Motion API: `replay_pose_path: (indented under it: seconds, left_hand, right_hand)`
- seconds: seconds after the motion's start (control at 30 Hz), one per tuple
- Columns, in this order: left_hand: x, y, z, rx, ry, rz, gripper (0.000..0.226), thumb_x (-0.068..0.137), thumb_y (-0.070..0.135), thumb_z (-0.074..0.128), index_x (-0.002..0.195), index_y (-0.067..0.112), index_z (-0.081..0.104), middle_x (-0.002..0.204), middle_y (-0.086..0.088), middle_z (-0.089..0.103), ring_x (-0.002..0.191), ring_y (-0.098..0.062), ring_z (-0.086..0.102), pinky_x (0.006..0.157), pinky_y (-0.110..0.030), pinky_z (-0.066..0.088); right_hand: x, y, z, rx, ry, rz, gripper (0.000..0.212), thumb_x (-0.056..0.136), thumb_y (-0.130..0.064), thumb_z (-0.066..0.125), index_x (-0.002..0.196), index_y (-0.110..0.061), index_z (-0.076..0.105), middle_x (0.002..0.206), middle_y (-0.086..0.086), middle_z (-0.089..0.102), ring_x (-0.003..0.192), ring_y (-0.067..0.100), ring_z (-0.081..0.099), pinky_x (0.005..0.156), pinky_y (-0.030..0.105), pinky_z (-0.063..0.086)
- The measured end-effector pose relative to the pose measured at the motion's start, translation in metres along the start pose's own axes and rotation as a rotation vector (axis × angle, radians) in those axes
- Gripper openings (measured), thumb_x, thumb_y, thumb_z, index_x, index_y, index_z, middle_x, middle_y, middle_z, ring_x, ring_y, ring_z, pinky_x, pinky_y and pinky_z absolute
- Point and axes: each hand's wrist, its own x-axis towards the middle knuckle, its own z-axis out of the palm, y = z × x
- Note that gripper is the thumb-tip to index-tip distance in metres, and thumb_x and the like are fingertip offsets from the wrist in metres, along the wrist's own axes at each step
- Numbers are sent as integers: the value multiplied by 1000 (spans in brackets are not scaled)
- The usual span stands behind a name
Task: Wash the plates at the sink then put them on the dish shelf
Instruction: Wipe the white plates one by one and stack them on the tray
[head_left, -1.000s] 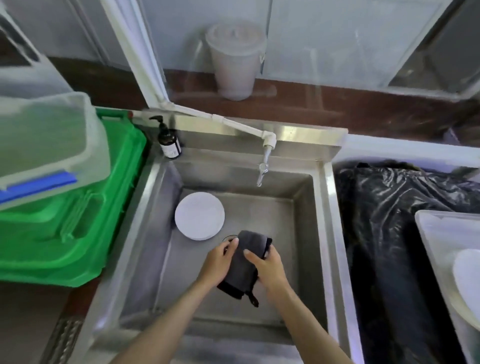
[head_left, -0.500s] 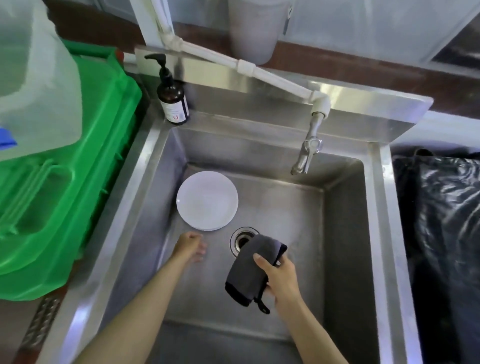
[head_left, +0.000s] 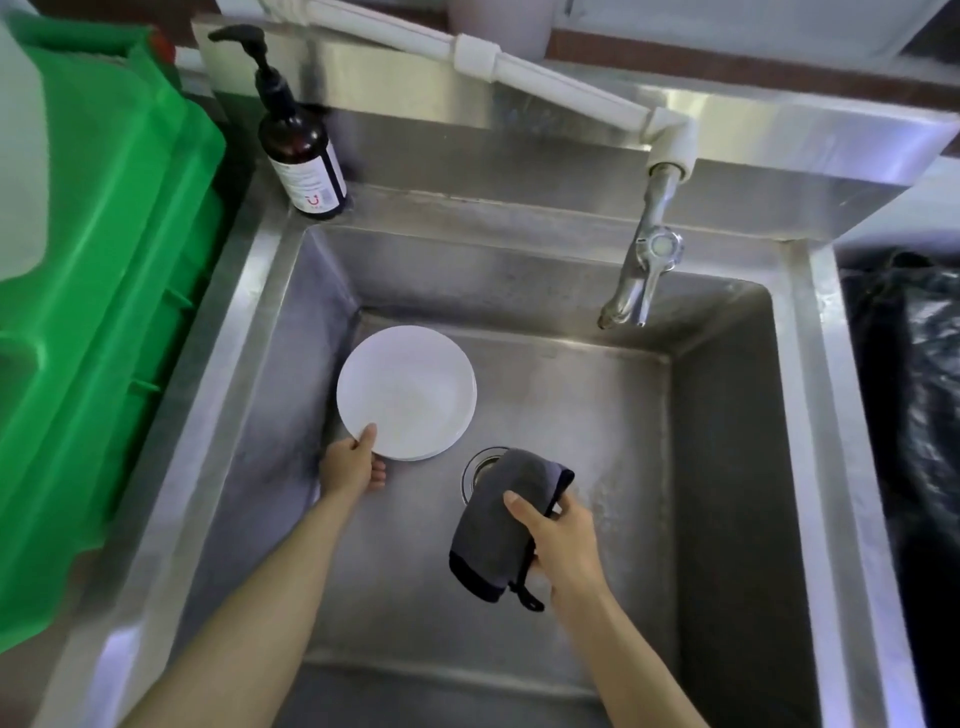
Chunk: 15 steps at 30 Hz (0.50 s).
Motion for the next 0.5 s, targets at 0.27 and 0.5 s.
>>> replay_pose_path:
  seconds: [0.27,0.5]
  left_hand:
    - [-17,-10,-5,-363,-165,-53,31,108,24,54,129,2,56,109,-19,67,85,-33,69,66,-33,64]
    - [-43,-20,-16,-420,-217,-16,40,110,20,50,147,8,50,133,-16,65,108,-35,70,87,-43,59]
  right_hand:
    - [2,7,-12,-9,30,4,28,87,-20,83,113,-25,71,100,-5,80,100,23,76,88,53,62]
    - [-13,12,-31,-13,87,27,28,85,-23,85,111,-23,72,101,-2,81,101,27,75,87,54,63]
